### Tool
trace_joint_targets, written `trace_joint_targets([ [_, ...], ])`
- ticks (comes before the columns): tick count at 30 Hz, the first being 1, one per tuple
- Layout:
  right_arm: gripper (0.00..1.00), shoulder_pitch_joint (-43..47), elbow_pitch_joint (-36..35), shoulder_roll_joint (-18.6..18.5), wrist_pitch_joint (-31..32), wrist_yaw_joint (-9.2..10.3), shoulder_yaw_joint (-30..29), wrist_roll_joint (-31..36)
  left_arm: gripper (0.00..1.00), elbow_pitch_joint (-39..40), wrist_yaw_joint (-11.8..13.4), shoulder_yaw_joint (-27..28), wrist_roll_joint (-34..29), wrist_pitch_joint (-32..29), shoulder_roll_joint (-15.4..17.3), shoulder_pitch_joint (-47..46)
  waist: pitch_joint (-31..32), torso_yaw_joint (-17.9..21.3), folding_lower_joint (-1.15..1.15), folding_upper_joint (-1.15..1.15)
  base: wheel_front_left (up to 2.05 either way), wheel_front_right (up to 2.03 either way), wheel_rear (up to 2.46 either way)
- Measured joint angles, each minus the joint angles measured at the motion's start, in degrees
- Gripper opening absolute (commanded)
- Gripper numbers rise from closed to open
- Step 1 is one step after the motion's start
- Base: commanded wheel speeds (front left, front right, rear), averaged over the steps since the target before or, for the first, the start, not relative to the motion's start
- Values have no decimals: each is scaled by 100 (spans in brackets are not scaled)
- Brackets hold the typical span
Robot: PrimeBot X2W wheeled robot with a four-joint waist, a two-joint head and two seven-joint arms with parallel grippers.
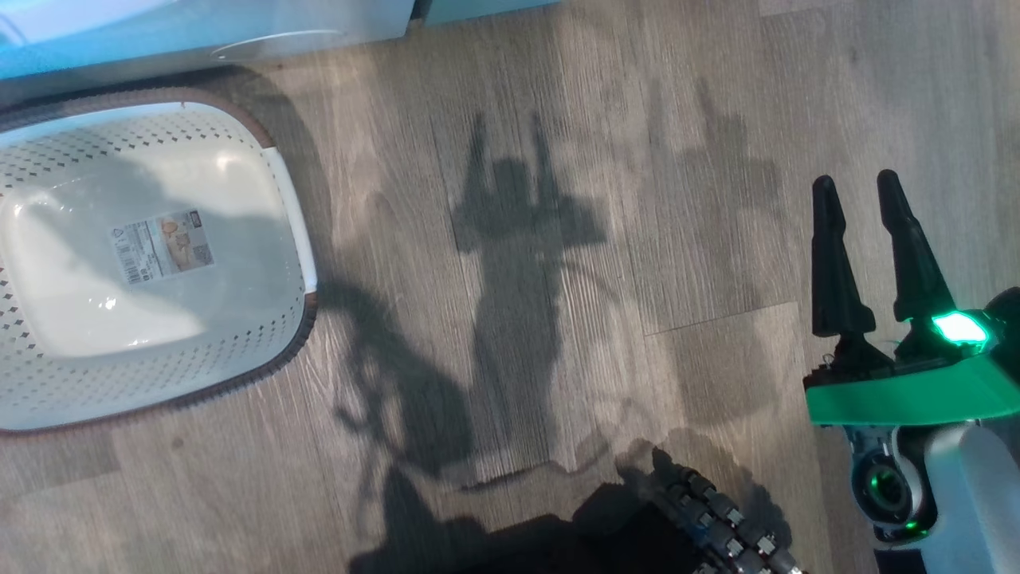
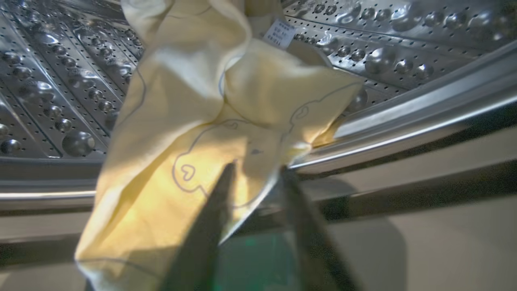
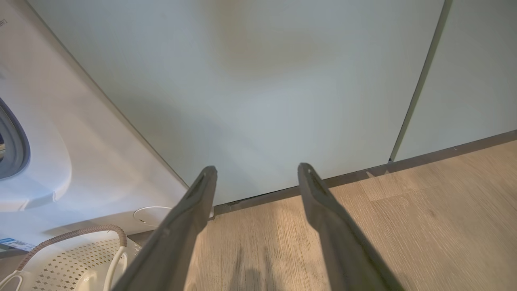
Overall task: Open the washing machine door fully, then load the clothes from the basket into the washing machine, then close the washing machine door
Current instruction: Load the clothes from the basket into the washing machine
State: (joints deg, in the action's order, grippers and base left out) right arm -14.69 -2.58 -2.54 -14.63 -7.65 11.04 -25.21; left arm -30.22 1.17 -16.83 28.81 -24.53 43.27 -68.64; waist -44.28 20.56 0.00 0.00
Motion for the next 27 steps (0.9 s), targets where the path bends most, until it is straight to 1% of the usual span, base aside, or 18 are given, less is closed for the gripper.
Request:
trace_joint_targets([
  [9,100,-26,9,0,0,0,7,-52,0,-51,-8,-35,-30,22,52,-165,-43,24,-1,0,0,0,0],
  [15,100,-126,-19,0,0,0,51,-68,0,-24,4,-27,-136,372,105,-467,-108,72,-1,0,0,0,0],
  [18,100,-126,-35,0,0,0,115,-114,0,-23,3,-31,-289,545,192,-673,-176,137,0,0,0,0,0],
  [21,100,-129,-94,1,0,0,190,-160,0,-15,10,-24,-450,767,312,-985,-268,229,0,0,0,0,0],
  [24,100,-136,-148,2,0,0,260,-222,0,-19,108,22,-503,968,377,-1357,-379,351,0,0,0,0,0],
  [27,100,-157,-154,2,0,0,381,-310,0,-20,129,36,-619,1194,450,-1720,-512,484,0,0,0,0,0],
])
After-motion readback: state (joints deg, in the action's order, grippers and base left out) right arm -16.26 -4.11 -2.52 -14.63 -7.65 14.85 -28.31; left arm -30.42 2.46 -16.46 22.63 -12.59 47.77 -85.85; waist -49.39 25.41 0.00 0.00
